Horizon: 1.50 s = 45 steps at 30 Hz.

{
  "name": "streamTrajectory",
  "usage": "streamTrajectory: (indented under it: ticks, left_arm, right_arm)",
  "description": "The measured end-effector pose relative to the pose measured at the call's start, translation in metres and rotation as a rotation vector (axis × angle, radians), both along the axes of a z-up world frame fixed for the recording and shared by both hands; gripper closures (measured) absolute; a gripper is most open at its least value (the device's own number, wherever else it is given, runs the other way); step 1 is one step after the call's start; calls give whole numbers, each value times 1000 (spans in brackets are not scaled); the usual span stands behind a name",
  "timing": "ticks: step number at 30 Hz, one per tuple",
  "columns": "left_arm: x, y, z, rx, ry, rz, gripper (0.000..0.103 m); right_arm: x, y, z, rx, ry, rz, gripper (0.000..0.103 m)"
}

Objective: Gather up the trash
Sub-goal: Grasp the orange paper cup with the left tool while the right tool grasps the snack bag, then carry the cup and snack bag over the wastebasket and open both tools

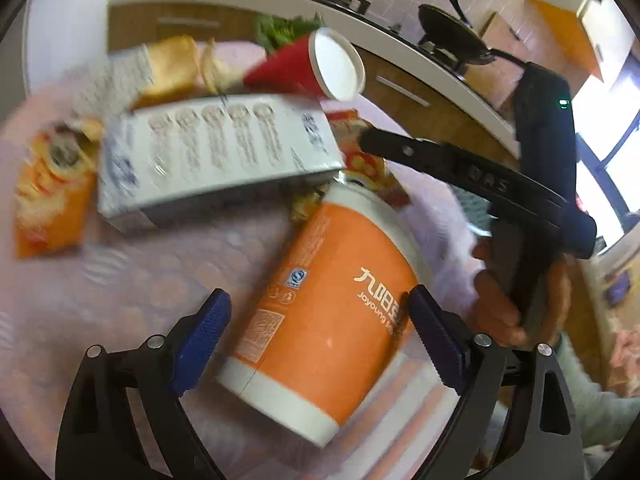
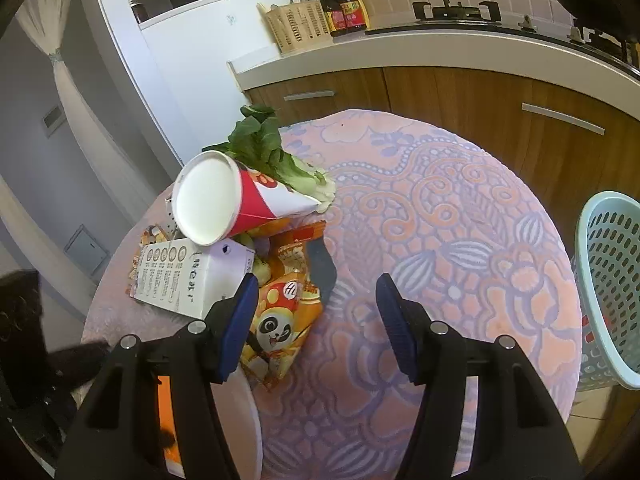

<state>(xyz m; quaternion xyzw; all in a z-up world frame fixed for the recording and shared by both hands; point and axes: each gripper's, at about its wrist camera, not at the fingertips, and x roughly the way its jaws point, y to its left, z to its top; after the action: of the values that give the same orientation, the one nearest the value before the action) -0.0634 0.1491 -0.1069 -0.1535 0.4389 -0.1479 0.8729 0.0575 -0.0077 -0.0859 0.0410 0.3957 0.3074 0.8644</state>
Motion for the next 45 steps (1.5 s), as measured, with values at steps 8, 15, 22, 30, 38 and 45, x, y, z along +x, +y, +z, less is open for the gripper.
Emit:
streamTrajectory:
  ticks: [8, 15, 22, 30, 38, 45]
  left_arm:
    - [-14, -11, -2, -8, -25, 13, 29]
    - [-33, -25, 14, -26, -64, 36, 53]
    - [-49, -26, 39, 10, -117, 90, 60]
    - [-44, -48, 60, -1, -157, 66, 60]
    - [-26, -80, 80, 0, -201, 17, 60]
    - [14, -128, 100, 19, -224, -73, 60]
  right_arm:
    - [13, 16, -7, -41, 48, 38, 45]
    - [14, 20, -11, -50, 94, 72, 56]
    - [-9, 0, 0, -3, 50, 63, 99]
    - [-34, -54, 32, -13, -80, -49, 100]
    - [-41, -128, 59, 79, -144, -163, 100]
    - [-41, -210, 69, 110, -191, -347, 100]
